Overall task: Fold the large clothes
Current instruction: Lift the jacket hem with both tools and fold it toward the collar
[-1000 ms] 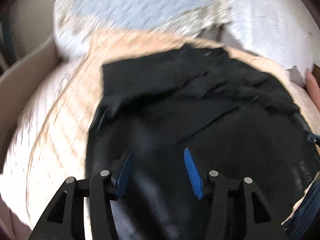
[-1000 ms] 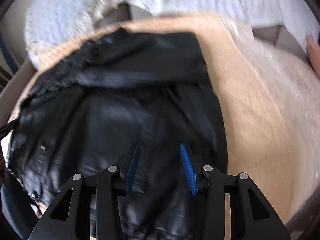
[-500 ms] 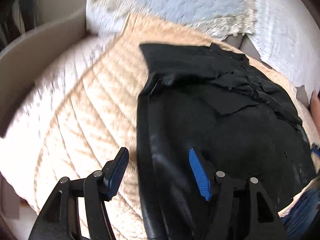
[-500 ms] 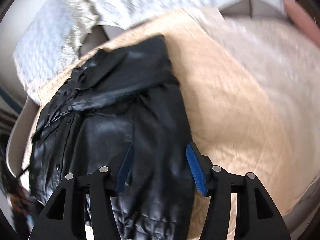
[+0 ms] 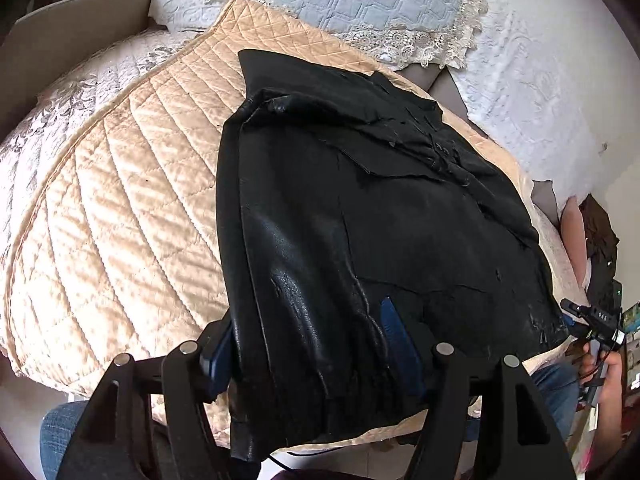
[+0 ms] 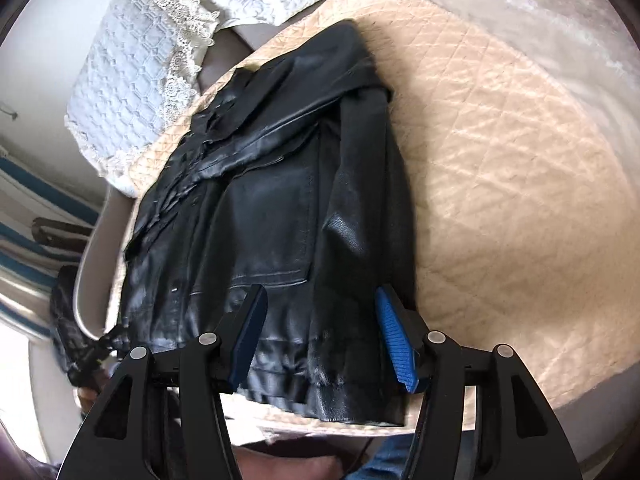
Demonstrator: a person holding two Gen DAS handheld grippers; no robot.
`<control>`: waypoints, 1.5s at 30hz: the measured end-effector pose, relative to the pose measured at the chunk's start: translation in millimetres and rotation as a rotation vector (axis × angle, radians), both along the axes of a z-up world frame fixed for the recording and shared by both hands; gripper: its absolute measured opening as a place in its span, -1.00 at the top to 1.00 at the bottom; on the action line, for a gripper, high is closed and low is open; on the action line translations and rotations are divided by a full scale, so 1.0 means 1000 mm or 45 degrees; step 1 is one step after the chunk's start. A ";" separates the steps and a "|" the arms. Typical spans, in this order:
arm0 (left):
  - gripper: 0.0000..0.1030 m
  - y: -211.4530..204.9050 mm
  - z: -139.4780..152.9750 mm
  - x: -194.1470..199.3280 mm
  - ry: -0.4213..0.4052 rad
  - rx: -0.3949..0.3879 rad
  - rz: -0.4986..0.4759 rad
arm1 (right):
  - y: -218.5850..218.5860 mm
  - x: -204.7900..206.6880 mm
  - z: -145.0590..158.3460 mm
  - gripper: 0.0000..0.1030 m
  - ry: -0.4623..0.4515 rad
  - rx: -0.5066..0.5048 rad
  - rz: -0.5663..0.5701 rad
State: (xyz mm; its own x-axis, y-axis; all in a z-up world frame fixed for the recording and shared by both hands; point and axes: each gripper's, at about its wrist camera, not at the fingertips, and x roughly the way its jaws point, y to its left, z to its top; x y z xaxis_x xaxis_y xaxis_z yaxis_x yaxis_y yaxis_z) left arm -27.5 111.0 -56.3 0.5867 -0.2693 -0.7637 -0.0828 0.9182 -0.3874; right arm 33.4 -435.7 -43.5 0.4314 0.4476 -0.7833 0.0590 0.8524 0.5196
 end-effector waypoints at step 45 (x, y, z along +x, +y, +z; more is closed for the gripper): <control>0.88 0.049 0.067 -0.037 -0.232 -0.254 0.004 | 0.002 -0.032 0.063 0.85 -0.224 0.376 0.118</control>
State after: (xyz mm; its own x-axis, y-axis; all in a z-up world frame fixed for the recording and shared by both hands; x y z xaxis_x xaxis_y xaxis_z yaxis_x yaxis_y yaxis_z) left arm -64.7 160.1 10.6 0.7106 -0.4019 -0.5775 0.0020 0.8219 -0.5696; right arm 1.2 -433.9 19.5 0.4955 0.6870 -0.5315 -0.1240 0.6616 0.7395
